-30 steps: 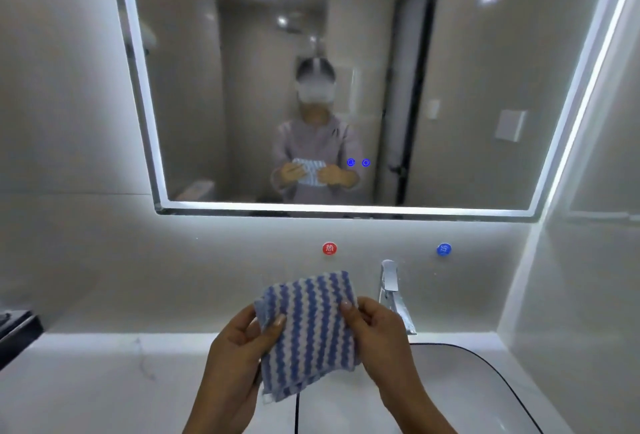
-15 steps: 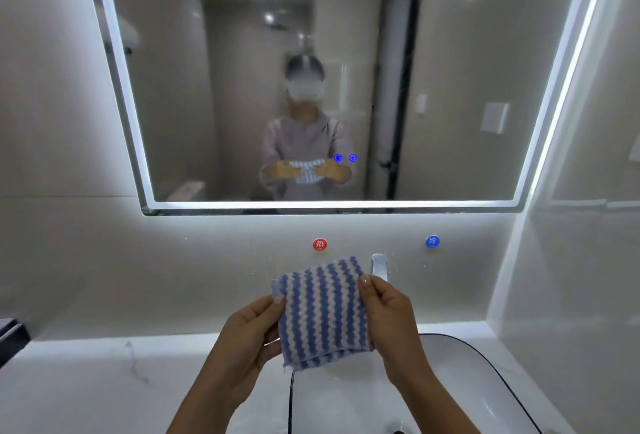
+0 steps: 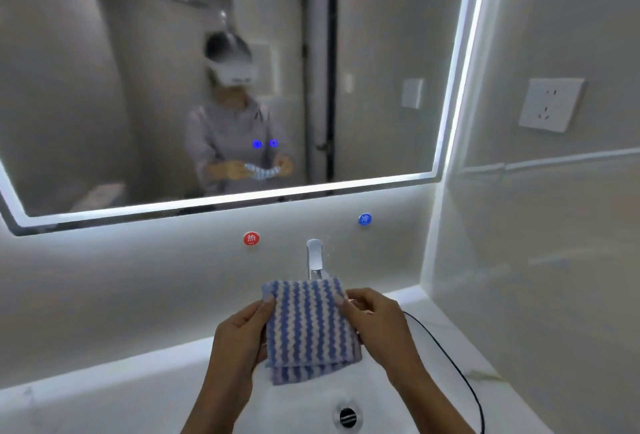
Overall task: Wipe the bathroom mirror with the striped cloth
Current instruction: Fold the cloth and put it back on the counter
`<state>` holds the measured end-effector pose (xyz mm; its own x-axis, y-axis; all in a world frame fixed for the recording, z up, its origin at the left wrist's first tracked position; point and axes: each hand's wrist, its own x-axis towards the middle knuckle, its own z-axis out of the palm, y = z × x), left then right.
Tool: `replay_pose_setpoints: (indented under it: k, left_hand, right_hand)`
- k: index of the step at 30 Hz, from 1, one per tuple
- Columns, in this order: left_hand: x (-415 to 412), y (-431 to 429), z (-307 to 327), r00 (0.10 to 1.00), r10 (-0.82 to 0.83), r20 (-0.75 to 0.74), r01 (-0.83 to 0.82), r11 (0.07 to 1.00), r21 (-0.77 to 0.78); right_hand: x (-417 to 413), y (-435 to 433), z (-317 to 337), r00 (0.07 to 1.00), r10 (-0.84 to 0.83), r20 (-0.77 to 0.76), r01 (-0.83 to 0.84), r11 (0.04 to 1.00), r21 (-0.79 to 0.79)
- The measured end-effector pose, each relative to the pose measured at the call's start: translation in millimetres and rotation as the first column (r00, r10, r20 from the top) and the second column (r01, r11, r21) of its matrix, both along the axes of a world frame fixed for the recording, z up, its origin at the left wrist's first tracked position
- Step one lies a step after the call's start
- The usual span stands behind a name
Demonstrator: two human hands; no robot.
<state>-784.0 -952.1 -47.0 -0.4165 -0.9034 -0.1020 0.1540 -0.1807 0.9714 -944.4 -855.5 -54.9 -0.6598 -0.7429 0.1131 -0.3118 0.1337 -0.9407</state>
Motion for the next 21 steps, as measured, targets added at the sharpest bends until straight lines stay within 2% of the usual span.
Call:
replay_pose_setpoints:
  k: [2,5,8,12,21]
  left_hand:
    - [-25.9,2.8,-3.1,0.999,-0.051,-0.009,0.051,0.999,0.016]
    - [-68.7,6.3,-10.5,0.992,-0.124,0.008,0.123,0.991,0.042]
    - [-118.4,8.1,-20.4,0.988,-0.153,-0.006,0.152,0.984,0.094]
    - [-195.2,11.9,-29.0,0.984,-0.179,-0.010,0.178,0.973,0.144]
    - [-324.7,-7.8,-71.6,0.992,-0.062,0.108,0.048,0.990,0.132]
  right_hand:
    - [-23.2,7.5,-2.0,1.000,0.025,0.015,-0.026,0.999,0.029]
    - [-66.0,16.6,-6.3,0.998,-0.029,0.063,0.028,1.000,0.011]
    - [-121.2,21.4,-15.7,0.988,-0.079,0.133,0.083,0.996,-0.028]
    - [-201.7,22.1,-25.2,0.986,-0.067,0.150,0.072,0.997,-0.028]
    - [-332.8,-11.5,-68.9,0.993,-0.087,0.077,0.080,0.993,0.082]
